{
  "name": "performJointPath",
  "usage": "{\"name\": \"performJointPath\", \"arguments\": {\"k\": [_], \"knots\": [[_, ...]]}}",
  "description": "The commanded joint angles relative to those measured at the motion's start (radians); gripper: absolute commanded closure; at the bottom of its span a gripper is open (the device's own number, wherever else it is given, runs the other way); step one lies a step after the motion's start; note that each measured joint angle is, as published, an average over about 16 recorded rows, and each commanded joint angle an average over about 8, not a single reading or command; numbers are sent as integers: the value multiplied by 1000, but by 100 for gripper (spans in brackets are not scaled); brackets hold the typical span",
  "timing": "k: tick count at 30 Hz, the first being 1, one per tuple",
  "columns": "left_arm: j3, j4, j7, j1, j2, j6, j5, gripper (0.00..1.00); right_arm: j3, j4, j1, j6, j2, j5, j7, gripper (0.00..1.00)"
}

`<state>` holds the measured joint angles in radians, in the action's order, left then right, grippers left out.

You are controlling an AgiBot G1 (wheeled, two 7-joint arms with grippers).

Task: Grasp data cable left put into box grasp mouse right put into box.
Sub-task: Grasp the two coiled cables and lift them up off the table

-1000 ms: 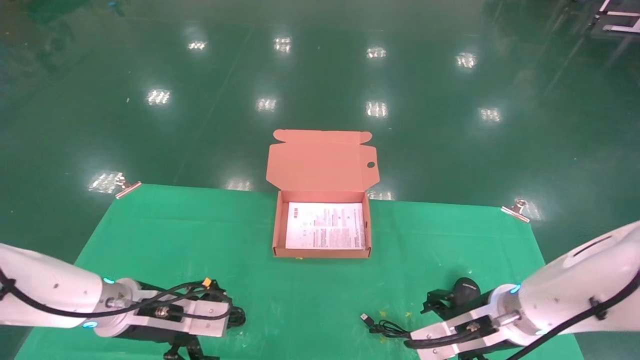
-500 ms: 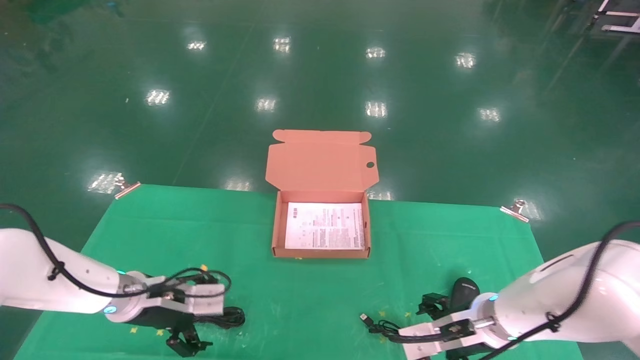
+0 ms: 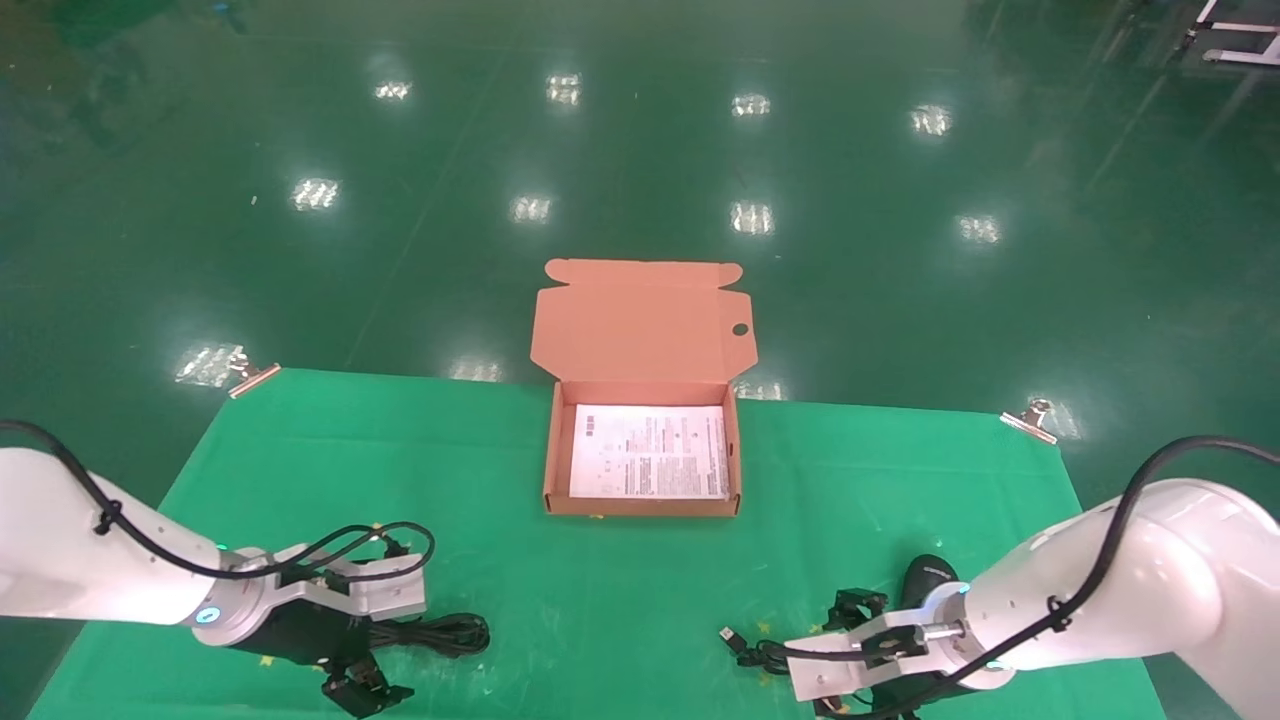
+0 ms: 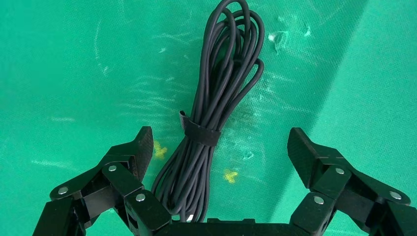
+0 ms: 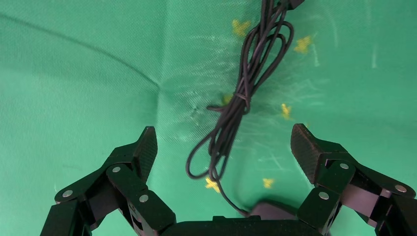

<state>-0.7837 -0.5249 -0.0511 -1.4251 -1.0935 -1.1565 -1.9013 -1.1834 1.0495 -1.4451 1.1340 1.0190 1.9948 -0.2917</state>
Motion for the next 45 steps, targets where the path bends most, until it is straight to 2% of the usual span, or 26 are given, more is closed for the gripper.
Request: {"name": "performJointPath", "arguments": {"k": [1,8,9,45], "knots": [[2,30,26,-6,-8,6,5,7,2,-21,4,-9,9,-3,1,8],[8,74,72,-13,-17,20,16,93,2,-49,13,-37,21,5,-4,96],[8,78,74,-13,-18,21,18,99,3,-51,14,-39,21,6,-4,100],[5,53,63,-10,-13,17,13,100,2,-39,10,-26,17,3,-2,100]]}}
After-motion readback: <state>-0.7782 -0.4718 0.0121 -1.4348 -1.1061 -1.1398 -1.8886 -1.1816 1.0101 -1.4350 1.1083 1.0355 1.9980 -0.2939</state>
